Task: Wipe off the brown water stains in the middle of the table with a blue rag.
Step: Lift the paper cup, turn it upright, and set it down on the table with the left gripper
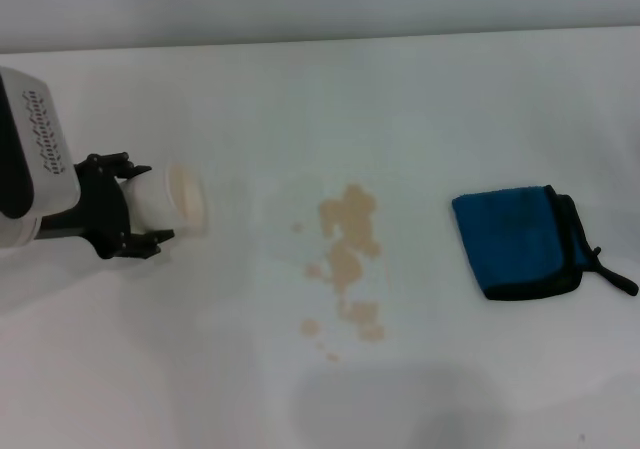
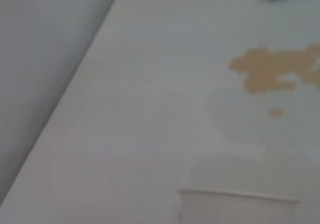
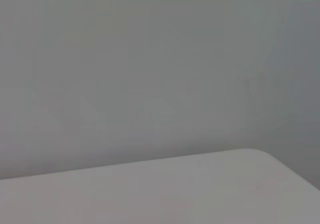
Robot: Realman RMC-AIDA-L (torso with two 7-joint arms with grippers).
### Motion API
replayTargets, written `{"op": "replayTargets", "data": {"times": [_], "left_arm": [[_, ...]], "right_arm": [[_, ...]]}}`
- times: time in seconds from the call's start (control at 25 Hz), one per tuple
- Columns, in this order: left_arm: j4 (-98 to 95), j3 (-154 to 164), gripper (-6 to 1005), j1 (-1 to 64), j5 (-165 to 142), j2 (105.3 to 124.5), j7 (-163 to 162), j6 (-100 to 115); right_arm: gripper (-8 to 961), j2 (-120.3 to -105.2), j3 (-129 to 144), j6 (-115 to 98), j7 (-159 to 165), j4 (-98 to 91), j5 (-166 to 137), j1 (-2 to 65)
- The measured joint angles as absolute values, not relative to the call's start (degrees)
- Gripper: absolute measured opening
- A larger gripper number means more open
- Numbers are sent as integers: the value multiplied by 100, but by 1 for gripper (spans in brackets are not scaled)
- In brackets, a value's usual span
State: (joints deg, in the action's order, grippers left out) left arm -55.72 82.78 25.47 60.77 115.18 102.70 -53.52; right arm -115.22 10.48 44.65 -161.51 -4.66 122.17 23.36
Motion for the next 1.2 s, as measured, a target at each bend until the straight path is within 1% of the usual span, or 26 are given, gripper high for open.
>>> {"op": "replayTargets", "data": {"times": [0.08,0.24,0.32,0.52,0.64,0.76,0.92,0.96,1.0,1.2], "left_arm": [[-5577,8163,821,2469,6233,11581,10392,-5359],[-5630,7731,821,2242,6820,11746,10840,-5443],[-5569,7322,822,2068,7580,11819,11315,-5613],[-5175,7054,822,1786,9131,11871,12176,-5848],[-4526,7064,823,1762,10181,11875,12776,-5855],[-3772,7099,823,1878,10978,11886,13304,-5941],[-2532,7117,823,2310,11880,11930,13905,-6173],[-2532,7117,822,2310,11880,11930,13905,-6173],[-1913,7157,822,2528,12284,11945,14232,-6222],[-1313,7704,822,2766,13247,11953,14593,-6204]], "right_arm": [[386,-11522,1085,4471,-16152,-466,12217,2336],[387,-11525,1120,4478,-16154,-466,12216,2338],[387,-11527,1121,4487,-16154,-466,12217,2338],[387,-11529,1148,4514,-16154,-466,12216,2345],[387,-11540,1172,4564,-16155,-463,12217,2358],[387,-11547,1177,4697,-16154,-411,12217,2361],[387,-11554,1240,4943,-16152,-267,12217,2338],[387,-11555,1286,5029,-16153,-222,12217,2328],[387,-11556,1344,5096,-16153,-174,12216,2322],[387,-11563,1407,5292,-16154,-37,12217,2241]]}}
